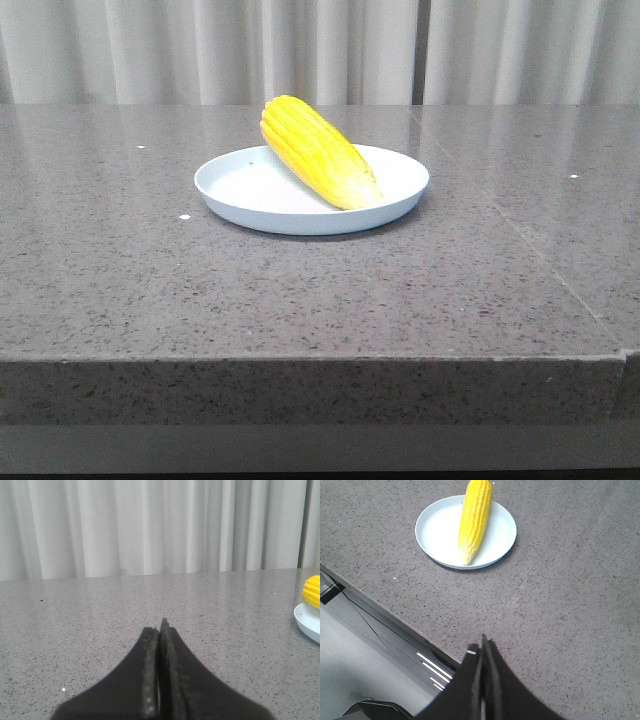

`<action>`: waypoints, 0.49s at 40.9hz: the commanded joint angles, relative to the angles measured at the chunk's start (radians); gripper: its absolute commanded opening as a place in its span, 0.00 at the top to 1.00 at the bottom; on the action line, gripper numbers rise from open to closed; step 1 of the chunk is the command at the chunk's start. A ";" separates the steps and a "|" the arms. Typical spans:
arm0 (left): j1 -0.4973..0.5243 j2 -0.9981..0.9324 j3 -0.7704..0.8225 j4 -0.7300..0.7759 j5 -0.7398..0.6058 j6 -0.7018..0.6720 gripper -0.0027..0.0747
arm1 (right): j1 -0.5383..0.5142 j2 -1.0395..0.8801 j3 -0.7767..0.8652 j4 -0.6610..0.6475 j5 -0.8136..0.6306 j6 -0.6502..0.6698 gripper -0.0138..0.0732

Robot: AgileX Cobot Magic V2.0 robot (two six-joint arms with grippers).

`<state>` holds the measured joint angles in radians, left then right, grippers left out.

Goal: Place corn on plate with both arms

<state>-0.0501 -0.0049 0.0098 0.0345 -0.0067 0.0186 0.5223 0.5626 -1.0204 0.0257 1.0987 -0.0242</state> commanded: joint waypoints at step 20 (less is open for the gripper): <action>0.002 -0.018 0.022 -0.008 -0.087 -0.012 0.99 | -0.189 -0.182 0.234 -0.013 -0.364 -0.003 0.94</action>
<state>-0.0501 -0.0049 0.0098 0.0345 -0.0067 0.0186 0.3979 0.4253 -0.8442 0.0241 0.9192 -0.0242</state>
